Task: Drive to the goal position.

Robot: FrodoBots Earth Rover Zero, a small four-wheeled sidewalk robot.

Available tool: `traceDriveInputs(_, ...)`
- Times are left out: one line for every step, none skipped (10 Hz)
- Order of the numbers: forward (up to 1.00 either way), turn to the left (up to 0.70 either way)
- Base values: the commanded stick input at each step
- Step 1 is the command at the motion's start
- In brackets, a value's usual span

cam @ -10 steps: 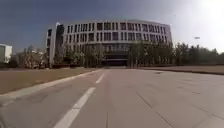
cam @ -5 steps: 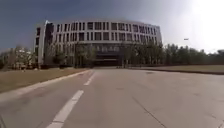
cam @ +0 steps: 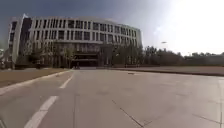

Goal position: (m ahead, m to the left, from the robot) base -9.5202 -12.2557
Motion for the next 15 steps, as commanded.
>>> traceDriveInputs(0.70,-0.34)
traceDriveInputs(0.70,-0.26)
traceDriveInputs(0.70,-0.19)
traceDriveInputs(0.70,-0.04)
traceDriveInputs(0.70,-0.02)
traceDriveInputs(0.70,0.00)
traceDriveInputs(0.70,0.00)
traceDriveInputs(0.70,0.00)
traceDriveInputs(0.70,0.00)
traceDriveInputs(0.70,0.00)
traceDriveInputs(0.70,0.00)
traceDriveInputs(0.70,0.00)
traceDriveInputs(0.70,0.00)
traceDriveInputs(0.70,0.00)
traceDriveInputs(0.70,0.00)
